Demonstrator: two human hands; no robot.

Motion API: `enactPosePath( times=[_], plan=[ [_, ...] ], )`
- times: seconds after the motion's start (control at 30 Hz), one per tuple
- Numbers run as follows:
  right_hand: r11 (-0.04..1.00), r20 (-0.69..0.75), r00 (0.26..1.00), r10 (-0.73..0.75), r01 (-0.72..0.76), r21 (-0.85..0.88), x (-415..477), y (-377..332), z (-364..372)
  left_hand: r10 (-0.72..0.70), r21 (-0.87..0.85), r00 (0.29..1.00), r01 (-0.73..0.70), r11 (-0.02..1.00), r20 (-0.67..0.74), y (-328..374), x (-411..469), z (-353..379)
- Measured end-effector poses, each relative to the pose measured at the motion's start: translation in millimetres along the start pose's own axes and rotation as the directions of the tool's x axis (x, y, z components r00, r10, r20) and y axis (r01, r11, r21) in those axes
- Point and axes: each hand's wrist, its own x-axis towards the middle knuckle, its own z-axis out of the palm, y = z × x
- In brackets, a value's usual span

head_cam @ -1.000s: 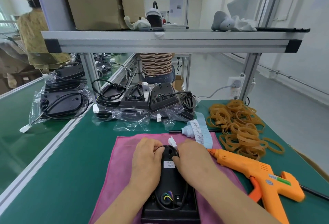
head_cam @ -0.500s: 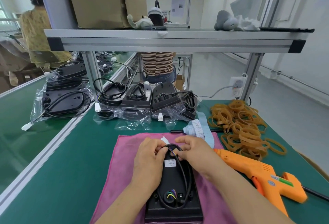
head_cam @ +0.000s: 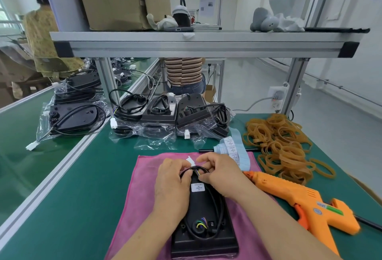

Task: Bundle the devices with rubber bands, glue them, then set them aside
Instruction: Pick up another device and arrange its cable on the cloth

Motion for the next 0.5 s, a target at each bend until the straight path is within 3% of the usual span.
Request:
enactPosePath(
  times=[0.1, 0.23, 0.37, 0.5],
  plan=[
    [0.998, 0.053, 0.999, 0.003, -0.006, 0.062, 1.0, 3.5, -0.4, 0.042, 0.034, 0.999, -0.042, 0.999, 0.015, -0.8, 1.1, 0.6],
    [0.992, -0.033, 0.998, -0.051, 0.046, -0.119, 6.6, 5.2, 2.9, 0.084, 0.125, 0.995, -0.089, 0.988, 0.047, -0.7, 2.2, 1.1],
    [0.993, -0.195, 0.98, -0.044, 0.021, -0.118, 6.2, 13.3, 10.8, 0.025, 0.113, 0.999, -0.028, 0.993, 0.033, 0.4, -0.1, 0.6],
    [0.986, -0.102, 0.994, 0.047, -0.063, -0.156, 6.4, 17.6, 8.9, -0.108, 0.016, 0.99, 0.107, 0.994, 0.095, -3.2, 3.2, 1.3]
  ],
)
